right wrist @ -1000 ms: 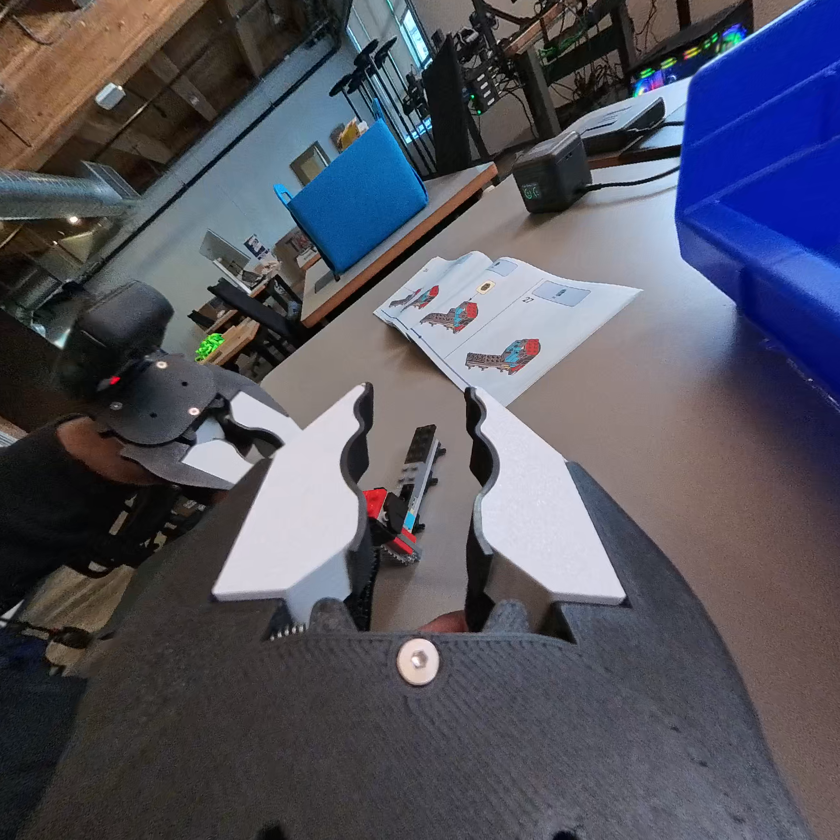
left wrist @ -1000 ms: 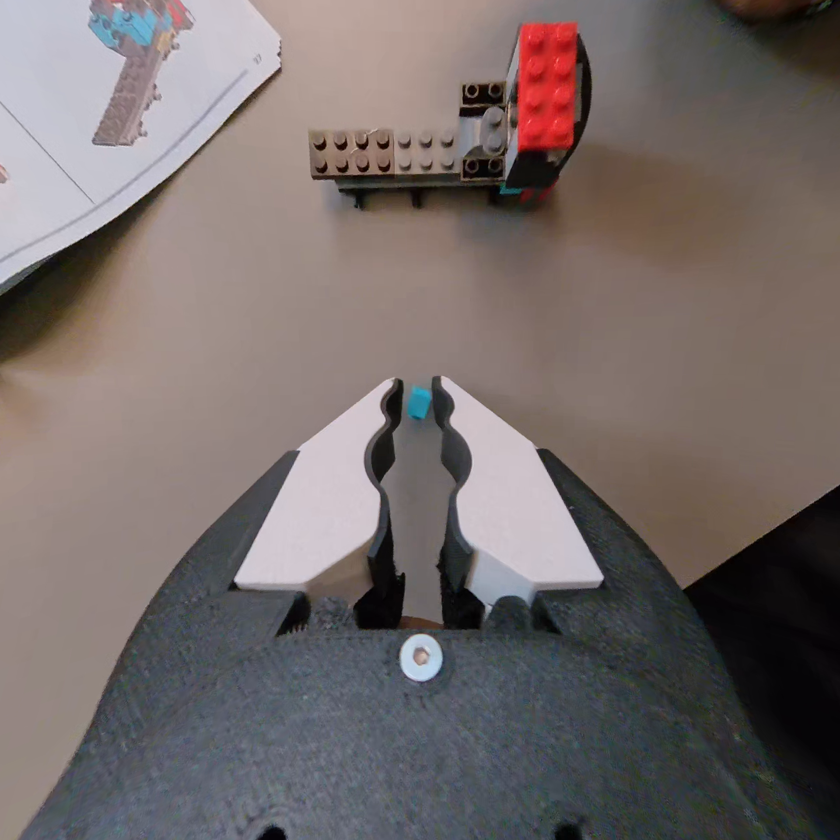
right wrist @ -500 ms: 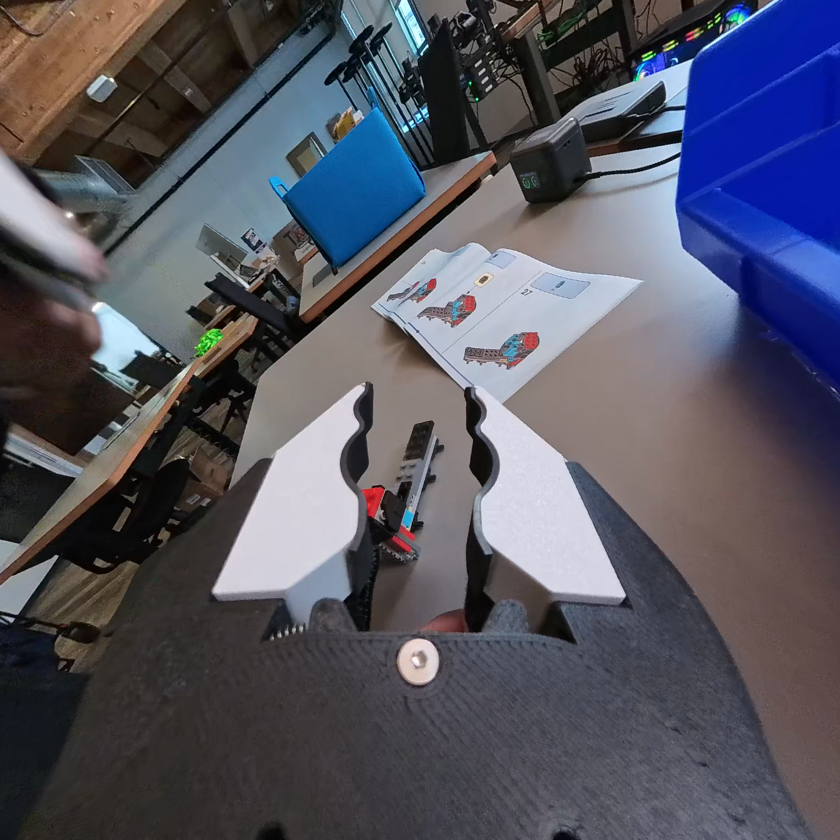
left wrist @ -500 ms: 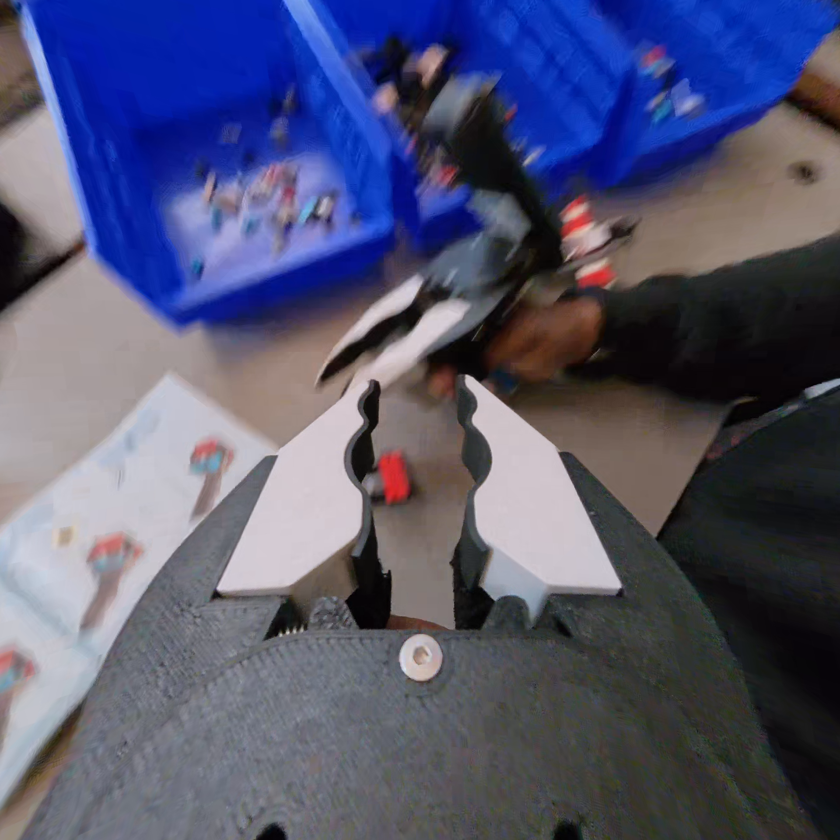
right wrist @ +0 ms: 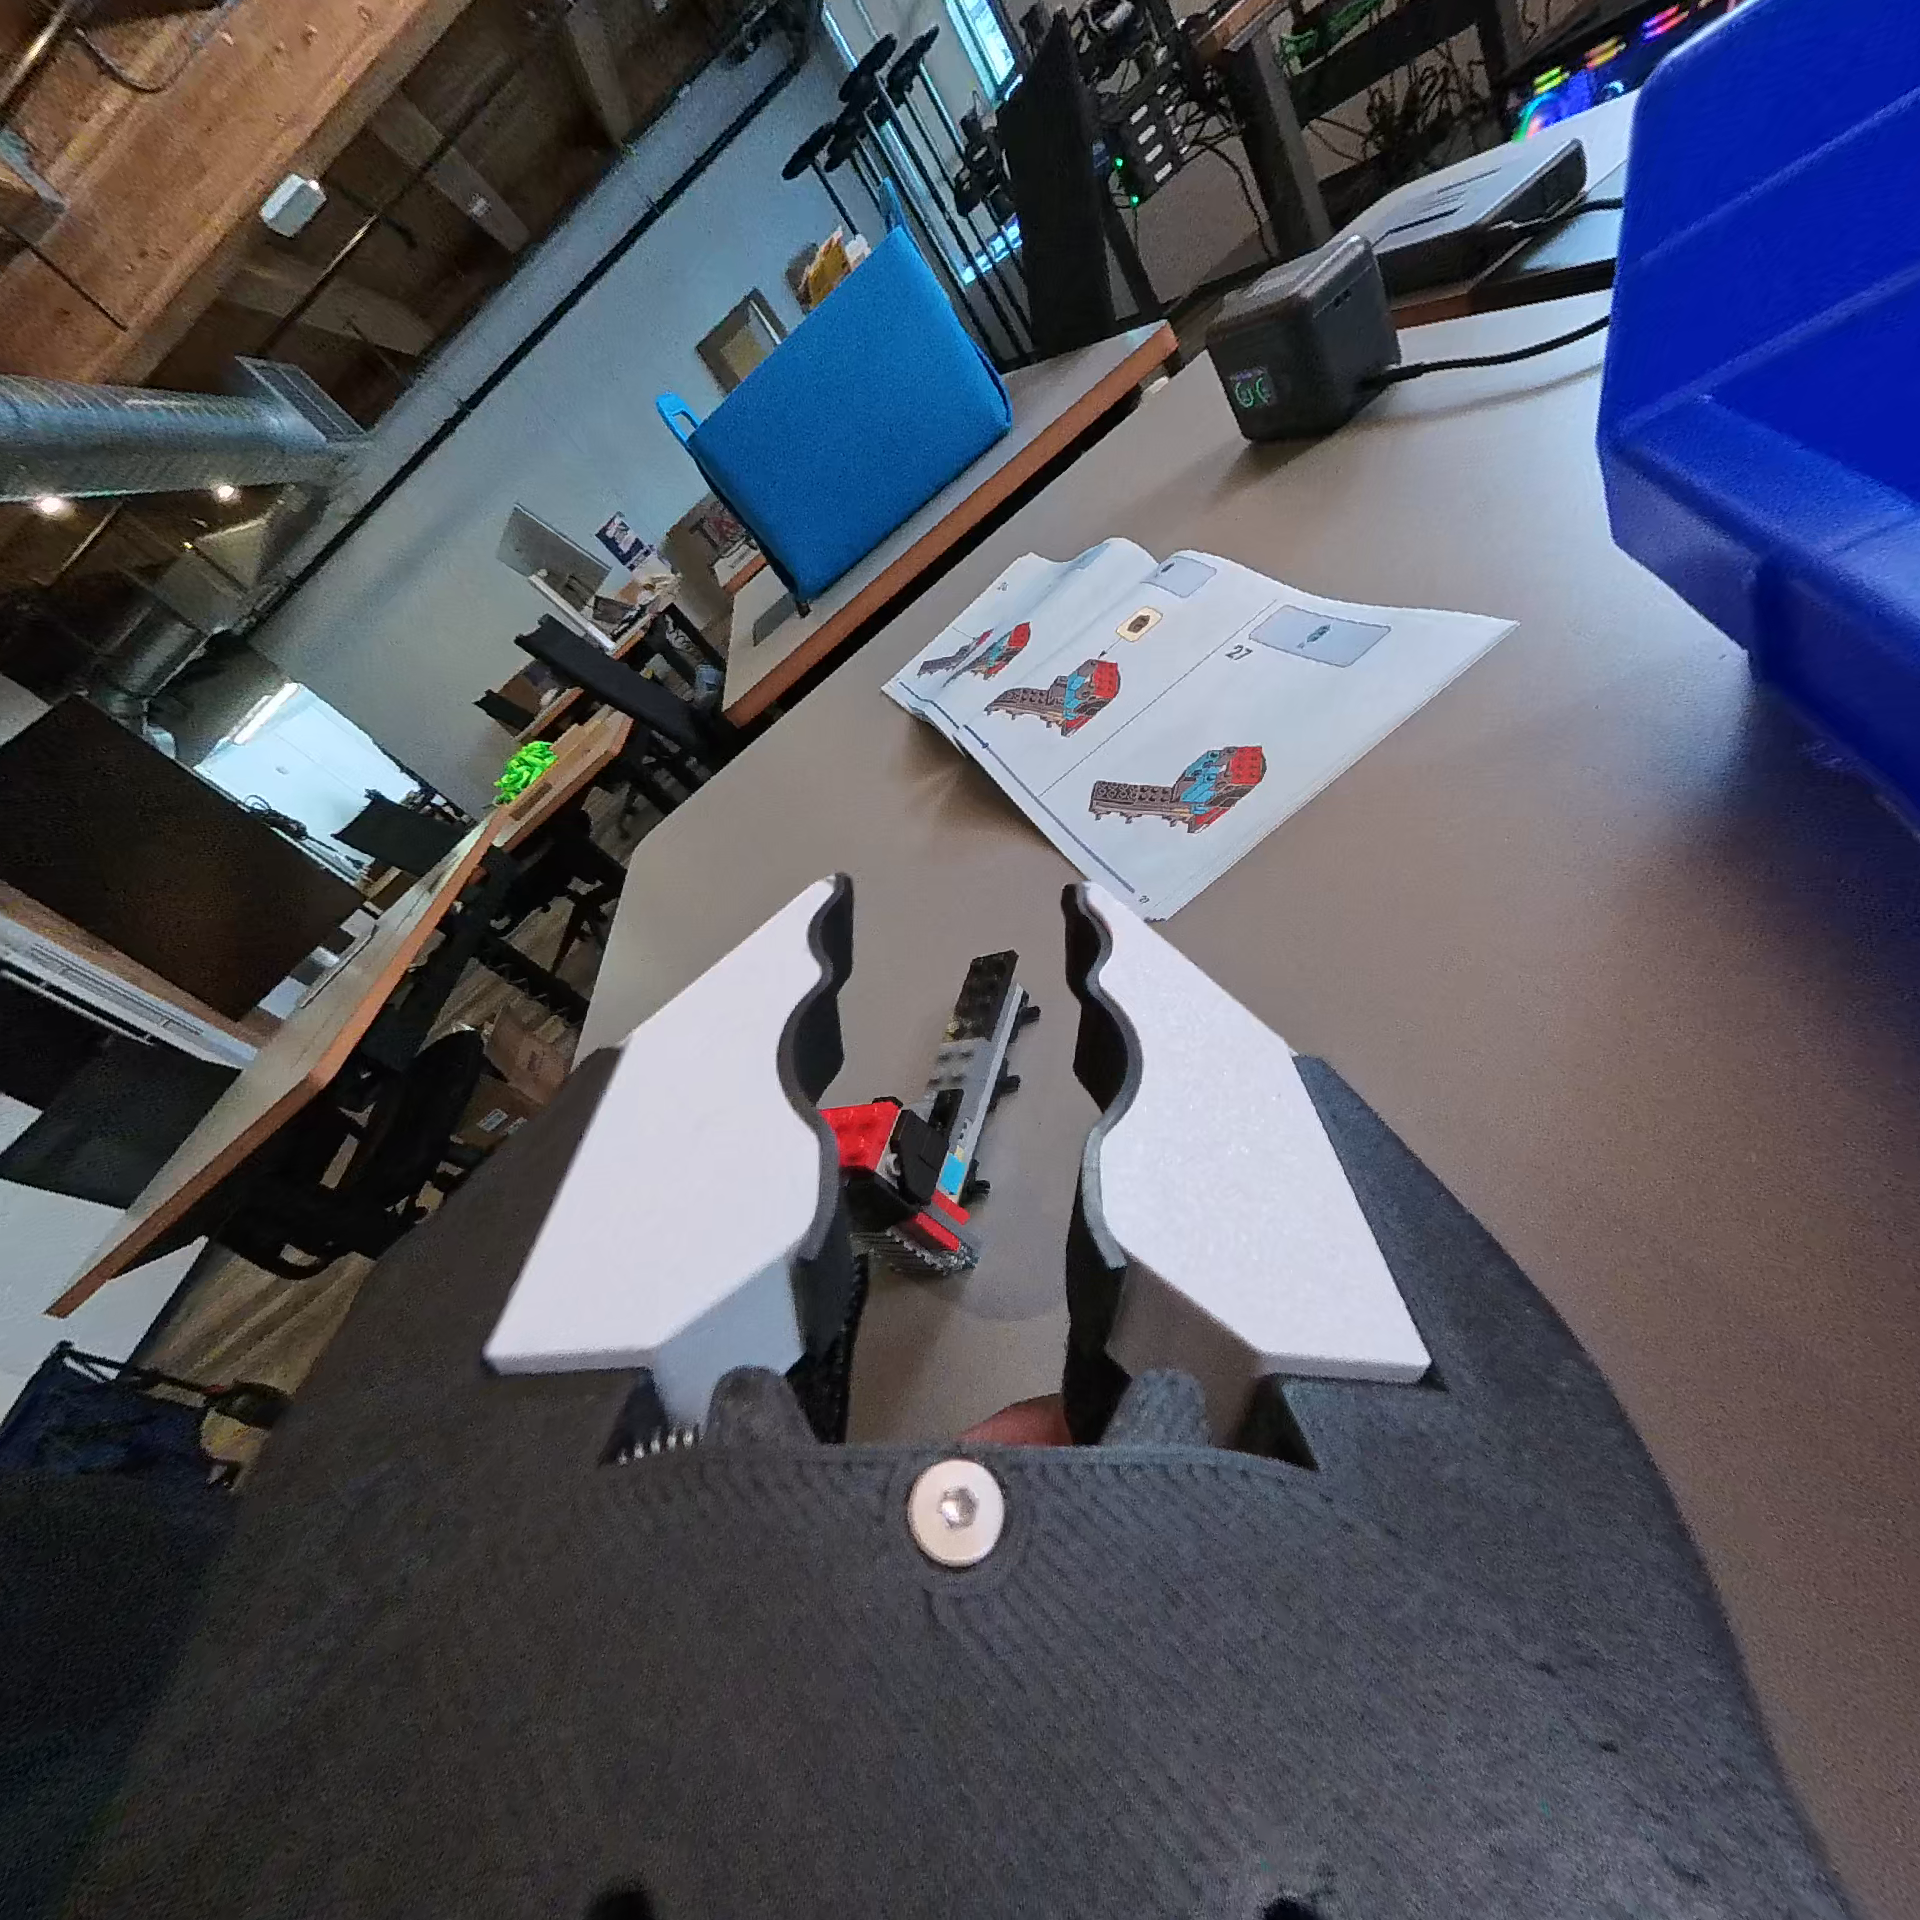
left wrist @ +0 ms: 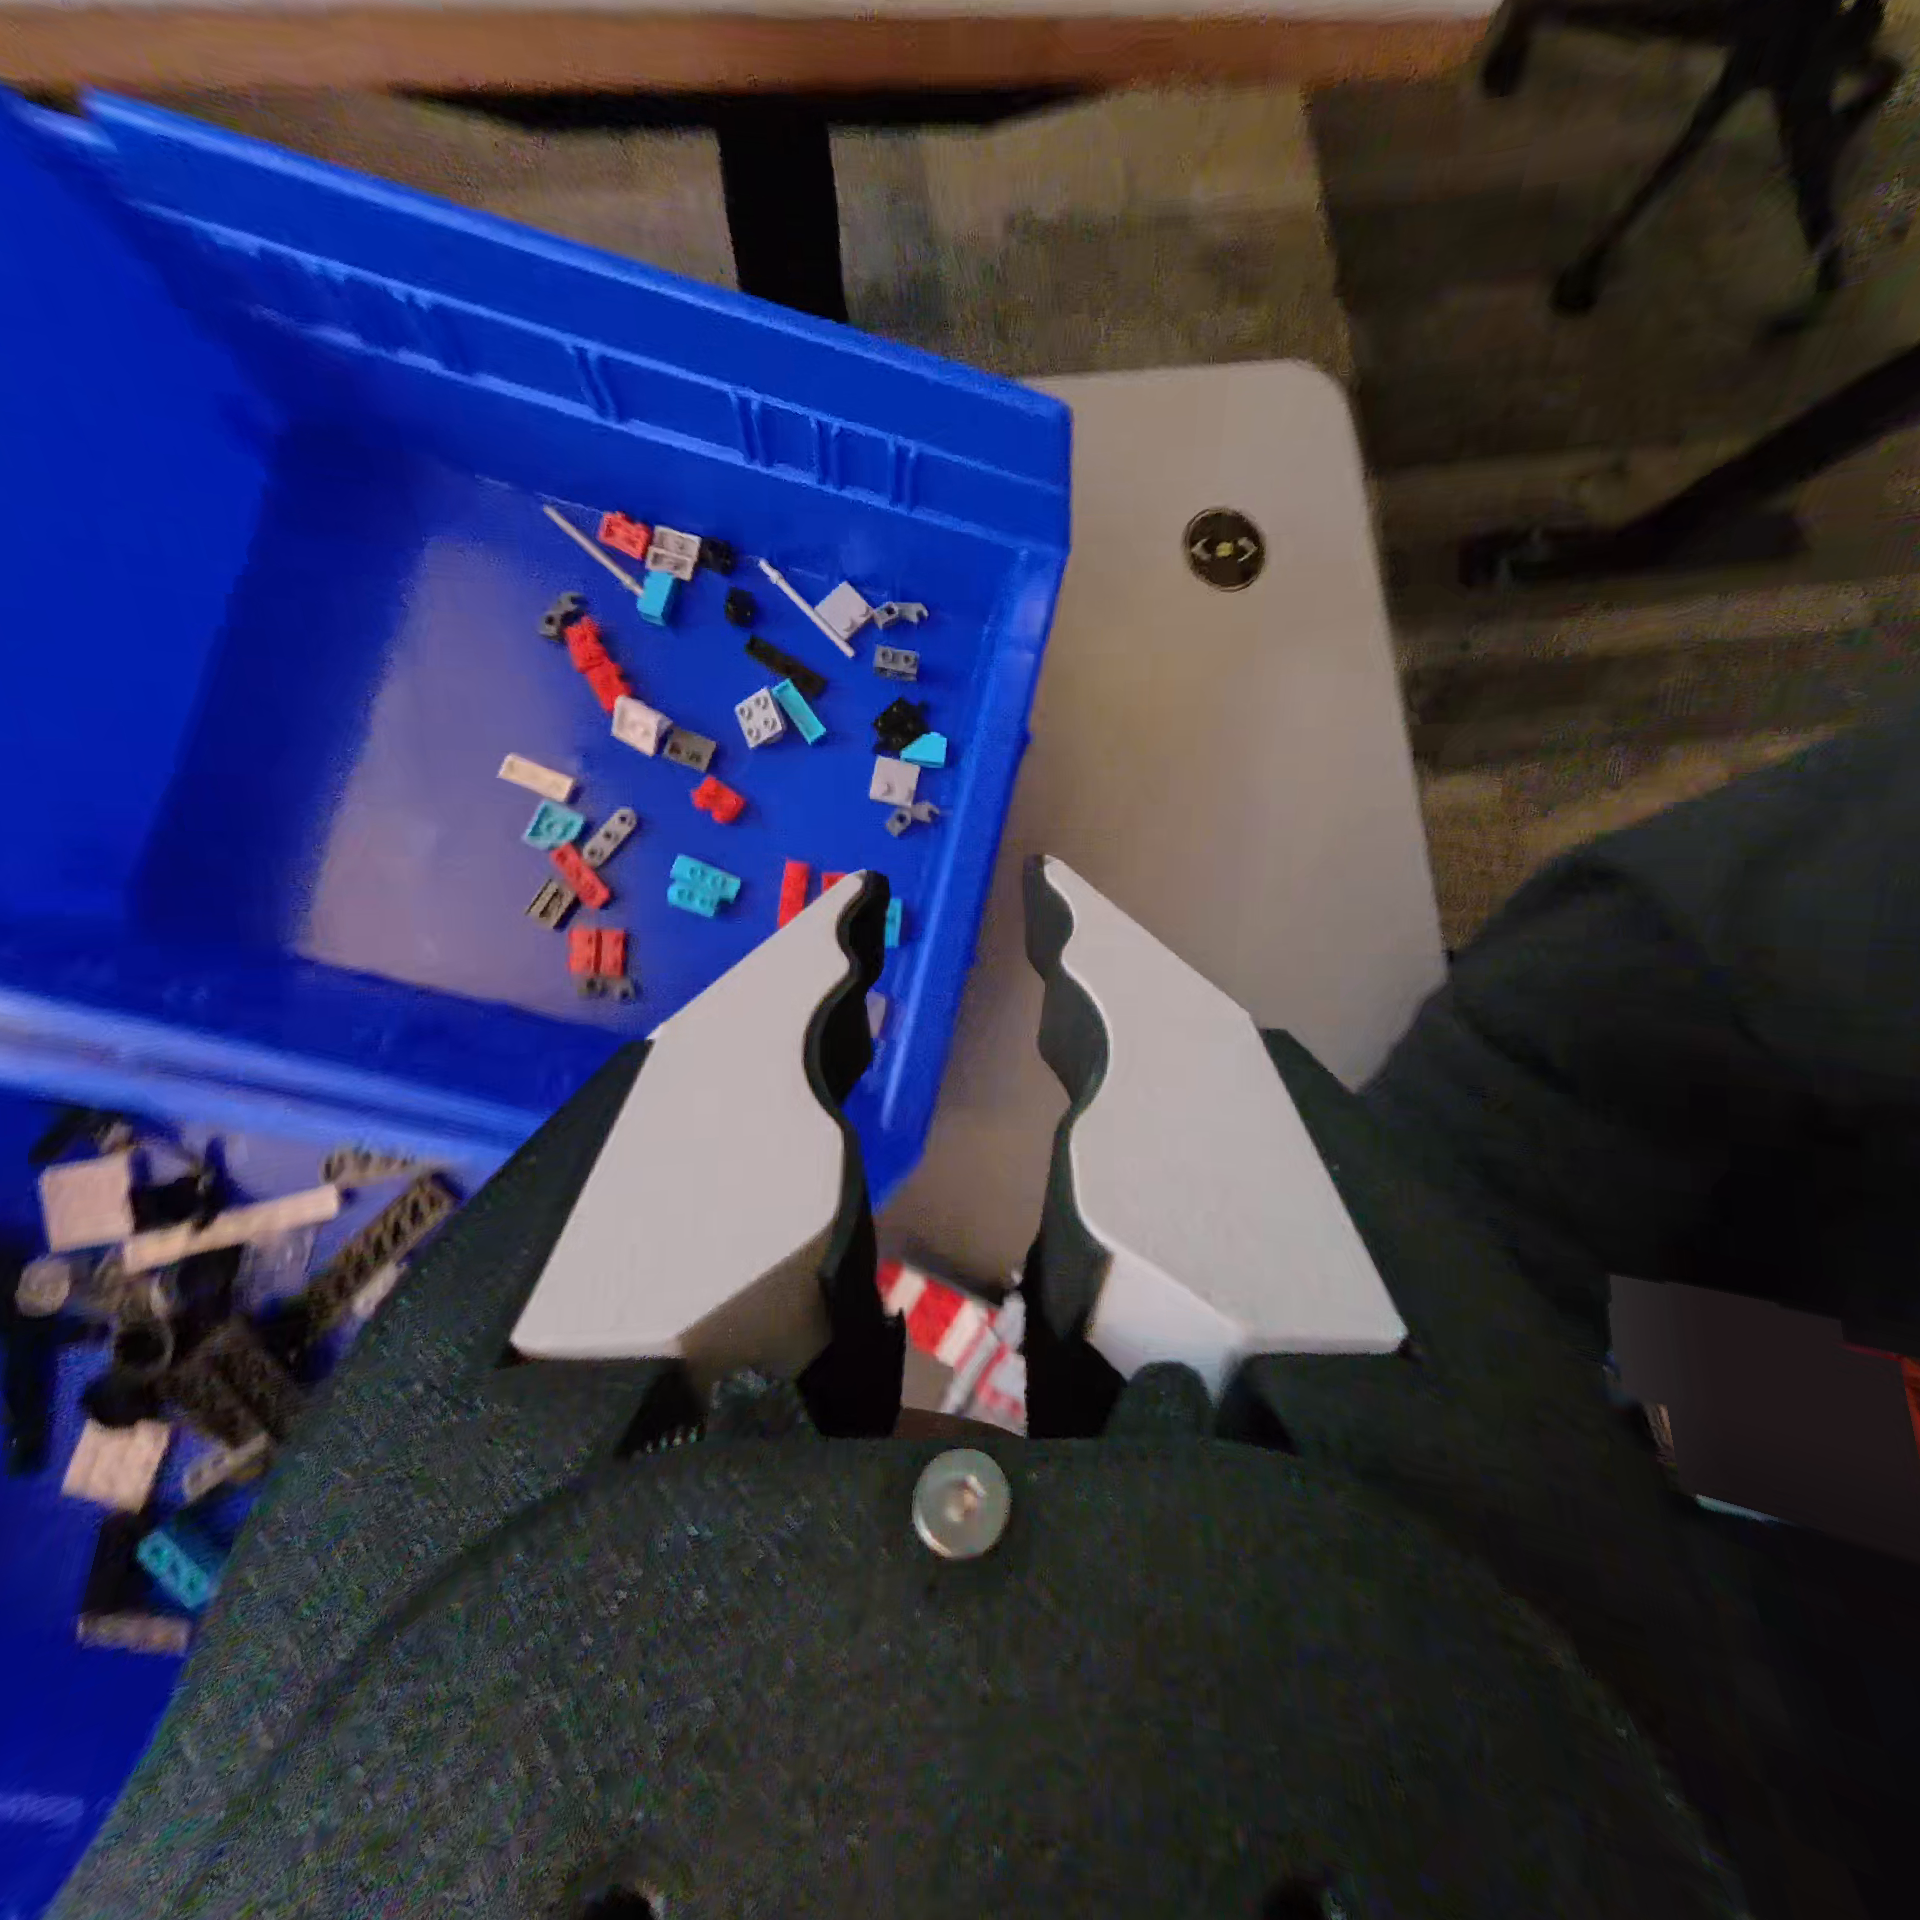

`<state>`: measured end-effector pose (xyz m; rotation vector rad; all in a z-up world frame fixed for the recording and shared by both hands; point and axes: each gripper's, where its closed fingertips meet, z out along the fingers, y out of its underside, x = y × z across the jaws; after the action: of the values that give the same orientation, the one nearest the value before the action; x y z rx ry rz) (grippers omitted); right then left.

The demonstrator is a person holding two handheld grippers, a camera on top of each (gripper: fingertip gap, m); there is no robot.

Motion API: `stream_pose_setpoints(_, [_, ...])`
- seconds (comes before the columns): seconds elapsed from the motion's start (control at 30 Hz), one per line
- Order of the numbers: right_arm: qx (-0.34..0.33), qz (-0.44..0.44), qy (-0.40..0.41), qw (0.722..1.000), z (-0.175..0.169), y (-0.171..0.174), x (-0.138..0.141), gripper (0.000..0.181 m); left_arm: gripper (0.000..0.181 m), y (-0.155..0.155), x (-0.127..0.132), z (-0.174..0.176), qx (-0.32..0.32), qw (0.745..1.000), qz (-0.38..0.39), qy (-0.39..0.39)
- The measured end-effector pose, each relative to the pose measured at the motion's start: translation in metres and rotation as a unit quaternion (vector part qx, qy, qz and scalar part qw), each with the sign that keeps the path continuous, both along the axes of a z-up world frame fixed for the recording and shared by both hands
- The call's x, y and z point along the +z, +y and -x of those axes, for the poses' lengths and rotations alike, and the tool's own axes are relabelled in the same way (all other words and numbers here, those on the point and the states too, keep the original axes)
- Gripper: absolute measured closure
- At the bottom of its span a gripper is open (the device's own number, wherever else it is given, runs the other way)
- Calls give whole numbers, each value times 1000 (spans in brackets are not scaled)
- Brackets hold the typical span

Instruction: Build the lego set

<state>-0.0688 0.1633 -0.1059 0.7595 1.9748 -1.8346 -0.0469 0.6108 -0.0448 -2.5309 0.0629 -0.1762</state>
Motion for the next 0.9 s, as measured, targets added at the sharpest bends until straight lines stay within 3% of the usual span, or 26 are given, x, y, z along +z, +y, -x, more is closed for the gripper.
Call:
stream_pose_setpoints(0.13, [7, 2, -8, 1000, 0, -1, -1, 141, 154, 47, -62, 9, -91, 991, 96, 22])
stream_pose_setpoints(0.27, [20, -2, -12, 1000, -2, -3, -2, 141, 155, 61, -104, 9, -241, 958, 140, 59])
stream_pose_setpoints(0.33, [25, 1, -16, 1000, -3, -3, -2, 141, 157, 60, -112, 0, -316, 937, 137, 55])
stream_pose_setpoints(0.5, [33, 20, -42, 998, 0, 0, 1, 141, 165, 58, -124, -10, -407, 902, 133, 61])
stream_pose_setpoints(0.67, [35, 25, -53, 998, 3, 2, 1, 141, 168, 56, -133, -13, -452, 881, 130, 57])
stream_pose_setpoints(0.9, [38, 23, -45, 998, 1, 2, 1, 141, 168, 56, -132, -15, -474, 872, 112, 37])
